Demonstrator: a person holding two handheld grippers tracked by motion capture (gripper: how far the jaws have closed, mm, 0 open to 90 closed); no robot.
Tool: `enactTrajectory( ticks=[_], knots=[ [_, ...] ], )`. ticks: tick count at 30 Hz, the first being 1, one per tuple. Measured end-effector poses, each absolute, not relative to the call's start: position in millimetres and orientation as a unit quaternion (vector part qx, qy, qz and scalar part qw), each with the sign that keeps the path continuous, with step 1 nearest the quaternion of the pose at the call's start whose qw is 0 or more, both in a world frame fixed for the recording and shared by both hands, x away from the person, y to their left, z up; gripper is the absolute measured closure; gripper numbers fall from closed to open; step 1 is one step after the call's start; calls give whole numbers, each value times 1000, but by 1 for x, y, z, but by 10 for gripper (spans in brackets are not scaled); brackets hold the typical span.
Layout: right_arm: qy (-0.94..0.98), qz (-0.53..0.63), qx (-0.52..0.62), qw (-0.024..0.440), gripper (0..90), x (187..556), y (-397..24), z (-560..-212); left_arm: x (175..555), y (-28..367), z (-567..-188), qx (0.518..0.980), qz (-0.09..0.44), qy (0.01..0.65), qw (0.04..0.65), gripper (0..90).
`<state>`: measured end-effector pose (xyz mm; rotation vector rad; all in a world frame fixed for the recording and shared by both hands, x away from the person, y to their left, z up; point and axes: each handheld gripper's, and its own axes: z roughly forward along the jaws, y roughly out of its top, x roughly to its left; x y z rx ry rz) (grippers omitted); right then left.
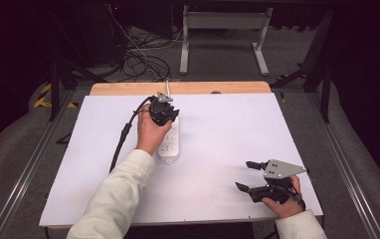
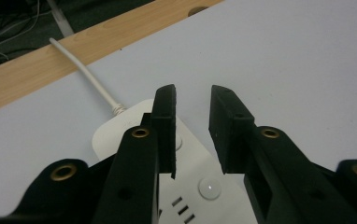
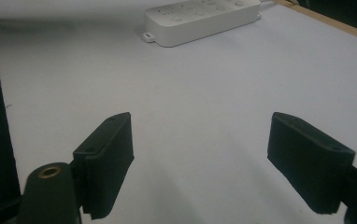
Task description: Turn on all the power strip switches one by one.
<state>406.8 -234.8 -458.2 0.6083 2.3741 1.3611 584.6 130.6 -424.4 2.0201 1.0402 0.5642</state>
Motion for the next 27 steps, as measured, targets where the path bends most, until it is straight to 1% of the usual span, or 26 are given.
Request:
enactTrajectory(
  ticks=[3,7,9,13,17,20,22,24,27],
  knots=[
    [834,479,214,170,233,406,-235,-458,572,135,-417,792,216,398,409,715],
    [833,479,218,171,230,406,-235,-457,555,142,-408,791,214,381,428,602],
    [833,479,218,171,228,406,-235,-457,544,146,-402,795,210,371,432,587],
    [831,480,221,172,224,407,-235,-457,517,165,-395,783,223,356,459,566],
    [829,484,222,171,221,407,-235,-457,488,185,-393,774,233,345,478,473],
    [828,486,225,170,215,407,-235,-457,467,199,-397,769,241,335,488,406],
    [826,488,226,168,212,407,-236,-456,452,209,-402,768,245,323,496,343],
    [824,491,229,167,210,408,-237,-456,435,218,-411,771,254,312,494,305],
    [822,492,232,166,209,408,-238,-456,410,235,-432,762,277,303,500,267]
  ],
)
